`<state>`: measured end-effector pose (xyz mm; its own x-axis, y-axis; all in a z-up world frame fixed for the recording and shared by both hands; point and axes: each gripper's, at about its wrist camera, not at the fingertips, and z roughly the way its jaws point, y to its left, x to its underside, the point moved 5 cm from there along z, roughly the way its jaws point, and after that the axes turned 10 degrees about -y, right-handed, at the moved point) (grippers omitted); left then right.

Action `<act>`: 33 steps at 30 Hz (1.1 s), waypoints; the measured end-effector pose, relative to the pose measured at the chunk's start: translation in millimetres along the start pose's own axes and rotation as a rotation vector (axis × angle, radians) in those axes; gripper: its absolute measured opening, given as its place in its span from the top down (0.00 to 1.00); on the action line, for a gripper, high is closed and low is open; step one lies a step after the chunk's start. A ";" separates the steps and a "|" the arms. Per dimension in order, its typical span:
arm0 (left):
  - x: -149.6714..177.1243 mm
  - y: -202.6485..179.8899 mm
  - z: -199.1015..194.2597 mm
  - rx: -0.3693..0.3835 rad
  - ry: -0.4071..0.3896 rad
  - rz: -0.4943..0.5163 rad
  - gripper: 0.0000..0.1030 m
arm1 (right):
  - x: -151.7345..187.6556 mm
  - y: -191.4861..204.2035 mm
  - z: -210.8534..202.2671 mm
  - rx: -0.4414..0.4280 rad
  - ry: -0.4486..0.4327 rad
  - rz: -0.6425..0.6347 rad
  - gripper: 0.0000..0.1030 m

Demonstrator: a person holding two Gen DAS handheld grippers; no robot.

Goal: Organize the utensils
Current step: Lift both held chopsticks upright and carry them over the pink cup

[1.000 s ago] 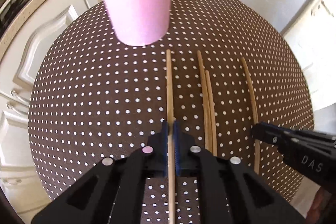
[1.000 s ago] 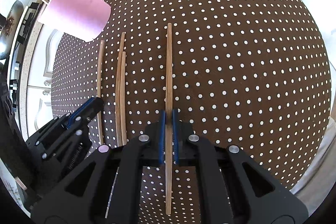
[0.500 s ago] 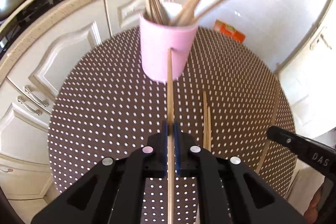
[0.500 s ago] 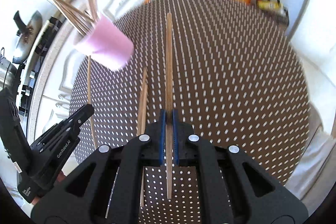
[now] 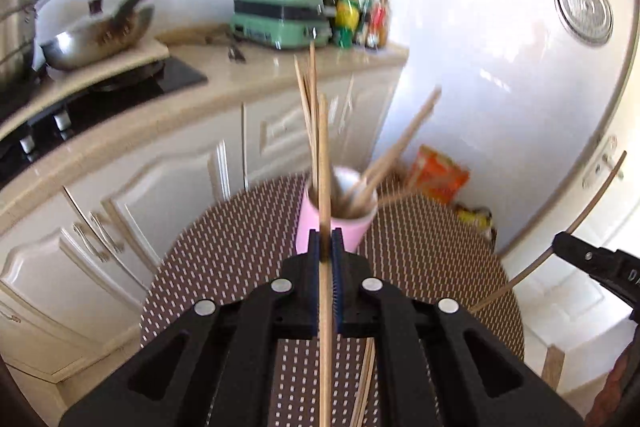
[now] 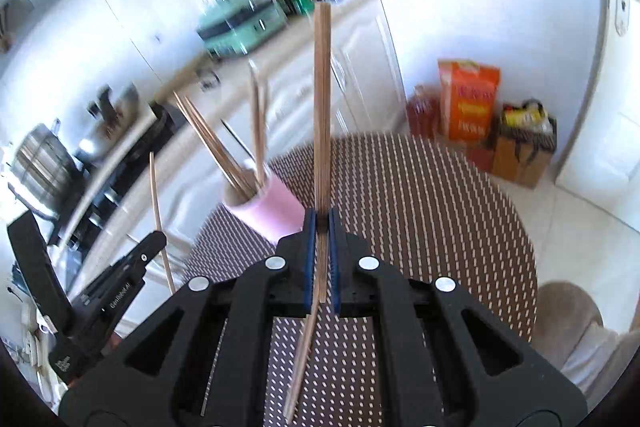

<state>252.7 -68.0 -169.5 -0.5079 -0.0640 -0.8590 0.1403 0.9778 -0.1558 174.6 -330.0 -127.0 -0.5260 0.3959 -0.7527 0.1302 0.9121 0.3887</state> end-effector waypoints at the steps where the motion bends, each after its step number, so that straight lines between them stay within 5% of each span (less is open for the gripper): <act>1: -8.8 -1.1 -4.9 -0.005 -0.028 -0.004 0.94 | -10.3 2.6 -7.2 -0.015 -0.026 -0.002 0.94; 9: -73.7 -19.2 -39.0 -0.018 -0.226 0.021 0.94 | -70.4 28.6 -37.0 -0.121 -0.162 -0.035 0.94; 17: -128.6 -39.2 -45.9 0.063 -0.359 0.023 0.94 | -108.1 65.7 -48.1 -0.187 -0.238 -0.043 0.94; 25: -146.5 -30.4 15.9 0.167 -0.339 0.001 0.94 | -100.0 101.8 6.0 -0.102 -0.218 -0.088 0.94; 33: -125.8 -13.2 93.0 0.290 -0.274 -0.013 0.94 | -62.0 111.2 77.6 0.030 -0.124 -0.105 0.94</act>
<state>393.7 -91.4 -104.7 -0.2714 -0.1650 -0.9482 0.3897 0.8820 -0.2650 286.9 -244.8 -78.3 -0.4307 0.3063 -0.8489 0.1056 0.9513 0.2896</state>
